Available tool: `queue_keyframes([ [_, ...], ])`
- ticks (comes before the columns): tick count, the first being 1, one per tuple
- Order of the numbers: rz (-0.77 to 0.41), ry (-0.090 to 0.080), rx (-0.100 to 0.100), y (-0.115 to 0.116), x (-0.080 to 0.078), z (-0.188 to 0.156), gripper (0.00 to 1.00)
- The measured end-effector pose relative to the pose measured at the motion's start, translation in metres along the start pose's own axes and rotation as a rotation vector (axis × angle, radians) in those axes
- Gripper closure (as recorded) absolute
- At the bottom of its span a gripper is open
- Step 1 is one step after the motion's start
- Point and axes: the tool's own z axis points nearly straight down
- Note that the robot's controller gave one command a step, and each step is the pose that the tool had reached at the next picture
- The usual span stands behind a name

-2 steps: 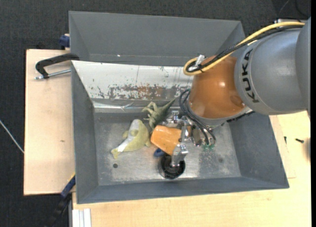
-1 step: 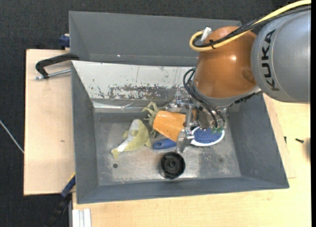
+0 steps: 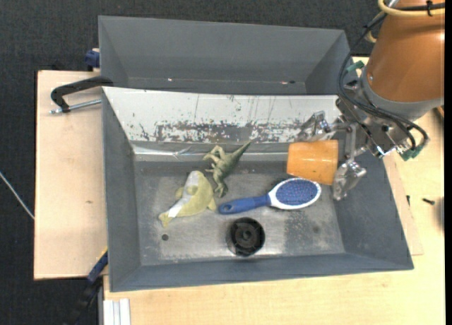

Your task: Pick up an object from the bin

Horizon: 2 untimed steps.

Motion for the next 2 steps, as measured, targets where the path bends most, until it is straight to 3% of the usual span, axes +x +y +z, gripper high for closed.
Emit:
queue_keyframes([
  [1,-0.056,0.016,-0.012,-0.004,0.020,0.172,1.00],
  [2,-0.084,-0.002,-0.001,-0.001,0.018,0.078,1.00],
])
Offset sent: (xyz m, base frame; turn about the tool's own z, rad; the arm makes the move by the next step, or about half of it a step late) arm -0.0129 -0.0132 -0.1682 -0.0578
